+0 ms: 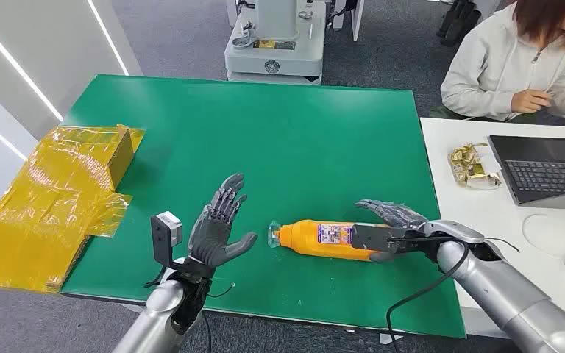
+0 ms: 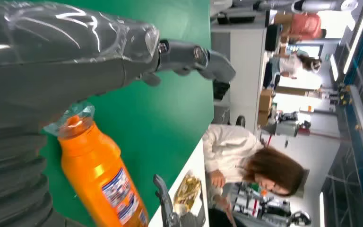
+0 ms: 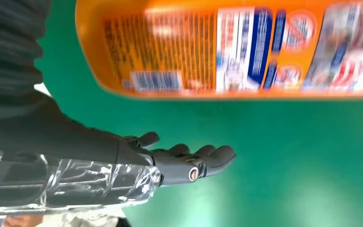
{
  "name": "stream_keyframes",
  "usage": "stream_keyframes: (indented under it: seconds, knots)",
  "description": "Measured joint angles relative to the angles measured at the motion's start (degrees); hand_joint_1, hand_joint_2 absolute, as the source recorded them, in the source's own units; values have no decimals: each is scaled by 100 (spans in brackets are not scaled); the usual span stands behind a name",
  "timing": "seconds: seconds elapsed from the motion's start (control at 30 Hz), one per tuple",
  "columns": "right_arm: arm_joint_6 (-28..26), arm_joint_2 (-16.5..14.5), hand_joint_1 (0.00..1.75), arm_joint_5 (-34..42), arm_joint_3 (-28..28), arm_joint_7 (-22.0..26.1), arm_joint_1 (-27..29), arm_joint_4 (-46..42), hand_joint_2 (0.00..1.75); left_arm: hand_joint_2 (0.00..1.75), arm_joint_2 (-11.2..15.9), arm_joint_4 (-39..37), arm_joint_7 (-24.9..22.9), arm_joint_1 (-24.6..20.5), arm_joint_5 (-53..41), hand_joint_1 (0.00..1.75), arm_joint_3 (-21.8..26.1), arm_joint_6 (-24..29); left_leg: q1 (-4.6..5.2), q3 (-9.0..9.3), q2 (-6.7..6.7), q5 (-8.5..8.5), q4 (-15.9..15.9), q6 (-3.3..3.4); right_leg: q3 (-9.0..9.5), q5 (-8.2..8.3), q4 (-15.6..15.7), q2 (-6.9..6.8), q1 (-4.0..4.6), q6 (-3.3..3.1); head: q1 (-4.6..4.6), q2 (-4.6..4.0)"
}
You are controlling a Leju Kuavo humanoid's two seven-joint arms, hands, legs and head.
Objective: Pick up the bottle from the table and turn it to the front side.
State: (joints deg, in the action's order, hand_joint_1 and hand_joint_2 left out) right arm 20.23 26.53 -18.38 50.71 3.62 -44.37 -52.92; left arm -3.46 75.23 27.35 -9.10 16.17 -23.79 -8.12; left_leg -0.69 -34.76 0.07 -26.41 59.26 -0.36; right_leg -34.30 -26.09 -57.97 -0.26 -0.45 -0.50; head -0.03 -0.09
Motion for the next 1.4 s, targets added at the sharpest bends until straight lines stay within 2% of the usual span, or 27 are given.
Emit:
stream_keyframes:
  seconds: [0.67,0.73,0.8,0.9,1.23,1.4]
  knots:
    - [-384,-96,3,-220,726,-31,-132,401,175,175,-38,4,-215,225,-6,0,308,-75,0,-3,-5,0,-1,0,1,-1,0,-8,1,0,1,0]
    - [-495,-101,69,-258,765,-66,-130,426,175,175,-40,4,-211,248,-39,0,341,-99,0,-3,-4,0,-1,0,0,-1,0,-8,1,0,1,0]
    - [-597,-102,142,-264,798,-89,-127,453,175,175,-40,4,-202,275,-58,0,364,-129,0,-3,-4,0,-1,0,0,-1,0,-8,1,0,1,0]
    - [-680,-102,170,-213,819,-60,-127,497,175,175,-40,4,-176,300,-81,0,385,-147,0,-2,-4,0,-1,0,0,-1,0,-7,1,0,1,0]
    - [-956,-48,175,-26,833,128,-48,554,175,175,-36,4,-136,331,-84,0,398,-148,0,0,-2,0,0,0,1,0,0,-6,0,0,2,0]
    - [-1129,-128,175,20,832,229,-14,644,175,175,-22,4,-94,328,-62,0,397,-136,-1,3,0,0,-1,0,1,-1,0,-3,1,0,1,0]
